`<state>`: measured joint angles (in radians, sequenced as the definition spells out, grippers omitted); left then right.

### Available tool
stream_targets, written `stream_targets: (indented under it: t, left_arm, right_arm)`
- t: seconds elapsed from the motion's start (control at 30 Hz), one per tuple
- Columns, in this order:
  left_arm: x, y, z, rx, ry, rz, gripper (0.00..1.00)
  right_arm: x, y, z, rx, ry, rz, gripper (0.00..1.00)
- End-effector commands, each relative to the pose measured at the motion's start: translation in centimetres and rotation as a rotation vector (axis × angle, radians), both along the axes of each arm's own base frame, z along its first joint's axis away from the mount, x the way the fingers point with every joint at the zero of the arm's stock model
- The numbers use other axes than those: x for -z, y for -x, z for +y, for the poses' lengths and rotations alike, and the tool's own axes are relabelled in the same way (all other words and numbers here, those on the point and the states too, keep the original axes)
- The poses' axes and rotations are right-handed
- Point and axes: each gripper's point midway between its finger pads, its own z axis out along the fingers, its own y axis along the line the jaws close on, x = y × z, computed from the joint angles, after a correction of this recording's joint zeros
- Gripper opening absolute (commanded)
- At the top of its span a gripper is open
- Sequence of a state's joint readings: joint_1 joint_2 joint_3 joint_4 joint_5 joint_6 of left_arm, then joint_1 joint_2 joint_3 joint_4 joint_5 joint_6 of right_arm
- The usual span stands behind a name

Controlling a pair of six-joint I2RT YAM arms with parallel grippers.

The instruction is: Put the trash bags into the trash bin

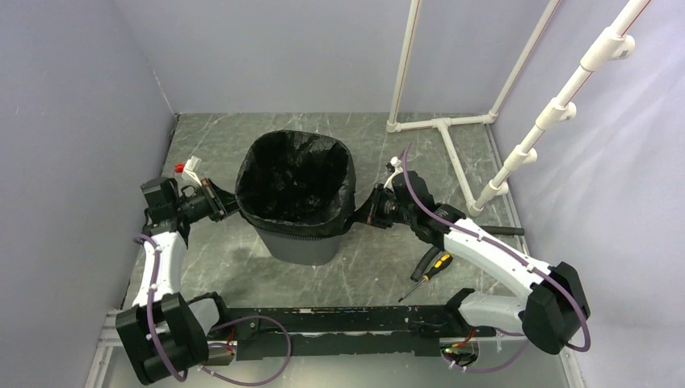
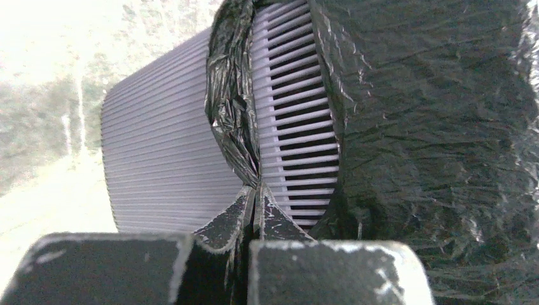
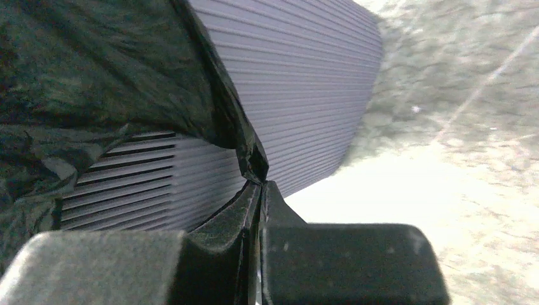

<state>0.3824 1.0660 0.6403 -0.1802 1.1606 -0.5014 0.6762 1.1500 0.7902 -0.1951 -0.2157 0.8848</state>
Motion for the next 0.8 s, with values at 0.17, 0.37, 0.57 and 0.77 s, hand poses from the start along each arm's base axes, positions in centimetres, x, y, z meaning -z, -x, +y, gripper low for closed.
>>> stream_targets:
  t: [0.17,0.37,0.57,0.77]
  left_arm:
    - [0.8,2.1,-4.2,0.037,-0.062,-0.045,0.03]
    - [1.8,2.5,-4.0,0.028,-0.086,-0.016,0.03]
    - [1.2,2.4,-3.9,0.022,-0.097,-0.027,0.08]
    - [0.7,2.3,-3.5,0.012,-0.138,-0.047,0.09]
  right_arm:
    - [1.4,-3.2,-4.9,0.107,0.104,-0.012,0.04]
    - [5.7,-1.7,-4.1,0.019,0.123,0.096,0.06]
    - [7.7,-1.5,-3.4,-0.007,0.137,0.124,0.06]
    - [5.6,-2.6,-3.3,-0.012,0.175,0.068,0.23]
